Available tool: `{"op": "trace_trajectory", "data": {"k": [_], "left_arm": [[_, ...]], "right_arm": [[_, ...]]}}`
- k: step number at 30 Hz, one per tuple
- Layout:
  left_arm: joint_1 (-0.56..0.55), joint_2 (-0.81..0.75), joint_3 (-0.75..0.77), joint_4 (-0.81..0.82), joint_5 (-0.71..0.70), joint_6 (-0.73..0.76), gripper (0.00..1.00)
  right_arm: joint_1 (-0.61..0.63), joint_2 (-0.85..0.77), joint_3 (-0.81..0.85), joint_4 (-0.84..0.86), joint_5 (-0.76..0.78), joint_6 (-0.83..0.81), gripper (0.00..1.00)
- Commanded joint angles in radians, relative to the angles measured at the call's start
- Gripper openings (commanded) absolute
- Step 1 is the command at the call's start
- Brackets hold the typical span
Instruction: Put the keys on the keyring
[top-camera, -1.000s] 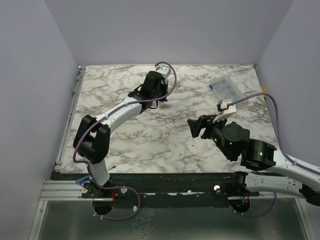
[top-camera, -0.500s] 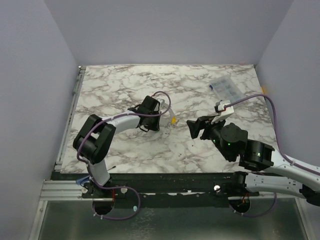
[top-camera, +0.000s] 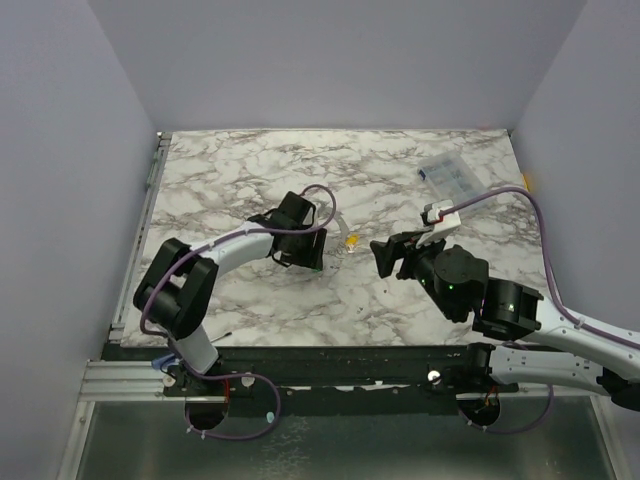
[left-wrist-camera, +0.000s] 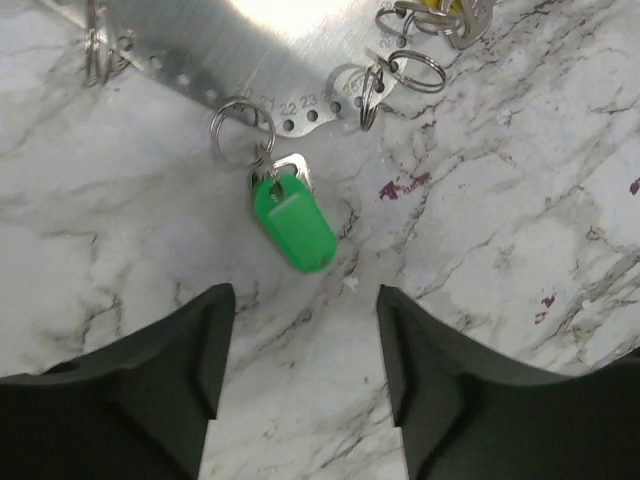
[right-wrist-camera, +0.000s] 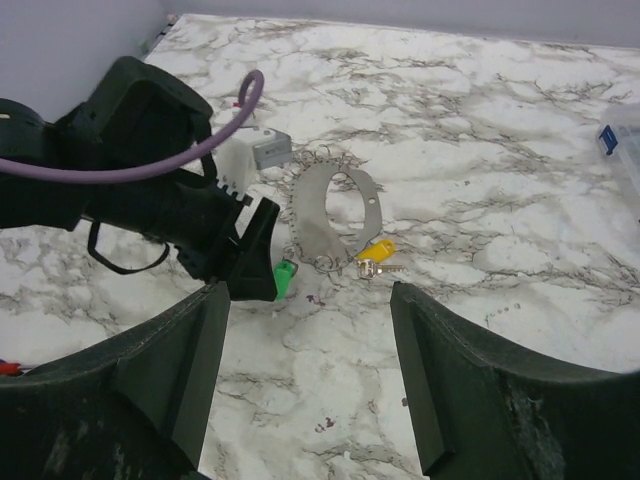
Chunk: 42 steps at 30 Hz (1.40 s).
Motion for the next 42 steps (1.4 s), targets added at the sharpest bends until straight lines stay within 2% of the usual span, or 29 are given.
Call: {"op": "trace_trajectory", "data": {"k": [1,3,5,7,9,11,12,13,14,20,23,26,33,38,42], "left_arm": [[0.008,-0.165,0.005,-0.123,-0.078,0.044,0.77],[0.012,-0.239,0.015,-0.158,-0.115,0.069,0.83],[0.015,-0.3,0.02,-0.17,-0.167,0.1,0.93],[0.015,-0.377,-0.006,-0.123,-0.193,0.115,0.99],[0.014,-0.486,-0.098,0.051,-0.236,0.059,0.99],[0.015,-0.597,-0.204,0.194,-0.358,-0.047,0.99],[0.016,-0.651,-0.247,0.241,-0.385,-0.047,0.99],[0.016,-0.697,-0.277,0.278,-0.399,-0.025,0.99],[0.016,-0.745,-0.303,0.306,-0.422,-0.009,0.99],[0.017,-0.958,-0.424,0.418,-0.631,0.124,0.99],[0.017,-1.008,-0.448,0.406,-0.744,0.132,0.99],[0.016,-1.032,-0.452,0.384,-0.768,0.147,0.99],[0.017,-1.028,-0.444,0.346,-0.708,0.134,0.99],[0.017,-1.018,-0.437,0.337,-0.691,0.12,0.98],[0.017,-1.015,-0.427,0.326,-0.678,0.112,0.99]], "right_arm": [[0.006,-0.007,0.007,0.01,0.008,-0.018,0.75],[0.006,-0.001,0.01,0.01,0.014,-0.019,0.75],[0.007,0.005,0.012,0.017,0.02,-0.02,0.75],[0.006,0.012,0.011,0.03,0.026,-0.023,0.75],[0.007,0.017,0.006,0.049,0.027,-0.028,0.76],[0.006,0.022,-0.001,0.07,0.036,-0.029,0.79],[0.005,0.023,-0.006,0.079,0.043,-0.028,0.82],[0.007,0.024,-0.012,0.091,0.054,-0.022,0.87],[0.006,0.027,-0.018,0.103,0.087,-0.008,0.98],[0.006,0.061,-0.022,0.135,0.193,0.087,1.0],[0.005,0.095,-0.031,0.165,0.251,0.138,1.0],[0.005,0.146,-0.031,0.185,0.26,0.165,1.0],[0.006,0.225,0.006,0.156,0.095,0.166,1.0],[0.007,0.19,-0.05,0.276,-0.064,0.118,1.0],[0.006,0.19,-0.047,0.268,-0.068,0.099,1.0]]}}
